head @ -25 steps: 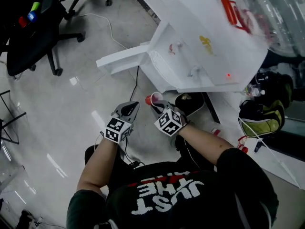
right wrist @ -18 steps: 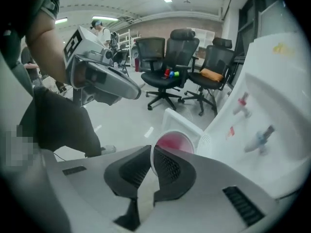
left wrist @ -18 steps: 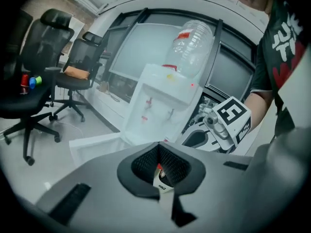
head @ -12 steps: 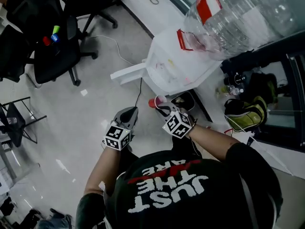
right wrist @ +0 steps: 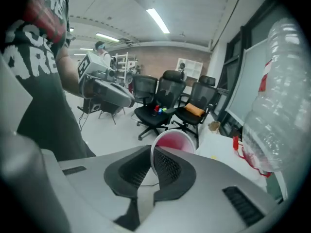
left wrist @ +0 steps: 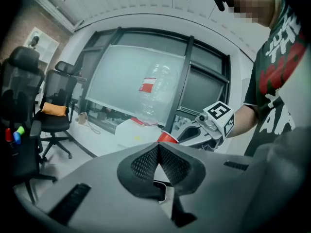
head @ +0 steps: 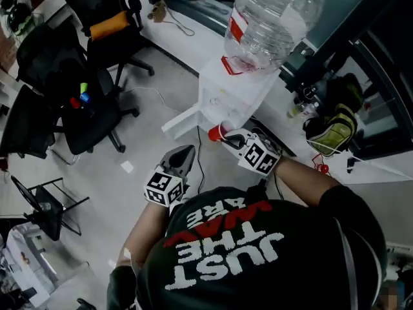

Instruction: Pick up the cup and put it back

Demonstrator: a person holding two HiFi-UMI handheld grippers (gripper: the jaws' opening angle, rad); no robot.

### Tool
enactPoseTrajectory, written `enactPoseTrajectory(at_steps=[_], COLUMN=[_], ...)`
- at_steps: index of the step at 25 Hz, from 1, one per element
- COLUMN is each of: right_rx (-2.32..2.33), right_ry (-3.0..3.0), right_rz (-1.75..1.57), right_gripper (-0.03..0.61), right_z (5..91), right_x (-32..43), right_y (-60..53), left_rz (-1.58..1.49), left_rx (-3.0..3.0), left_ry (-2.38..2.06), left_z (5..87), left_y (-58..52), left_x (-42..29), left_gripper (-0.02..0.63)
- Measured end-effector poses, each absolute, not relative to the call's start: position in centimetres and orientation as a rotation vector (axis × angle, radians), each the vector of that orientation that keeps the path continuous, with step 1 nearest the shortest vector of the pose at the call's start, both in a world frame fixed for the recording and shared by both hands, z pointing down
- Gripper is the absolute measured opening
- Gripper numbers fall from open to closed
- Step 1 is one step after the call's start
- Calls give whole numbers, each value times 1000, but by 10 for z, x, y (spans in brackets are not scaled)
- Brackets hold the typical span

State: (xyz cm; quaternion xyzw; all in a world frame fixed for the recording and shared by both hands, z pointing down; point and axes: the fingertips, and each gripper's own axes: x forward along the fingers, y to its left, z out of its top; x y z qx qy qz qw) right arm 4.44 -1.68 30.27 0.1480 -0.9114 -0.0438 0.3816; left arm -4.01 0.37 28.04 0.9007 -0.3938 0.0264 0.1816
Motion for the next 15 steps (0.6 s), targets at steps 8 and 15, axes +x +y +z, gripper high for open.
enactPoseTrajectory(at_steps=[8,15], right_rx=[538,465], right_ry=[-2393,-2484], right_rz=[-131,-276], right_gripper=[46,46], right_z=[198,127], right_x=[74,160], right_y=[3,5], left_rz=[107,14], left_rx=[2666,2646], left_ry=[-1067,-1242], left_z=[186,138], left_y=[8,8], left_x=[-45,39], left_gripper=[8,8])
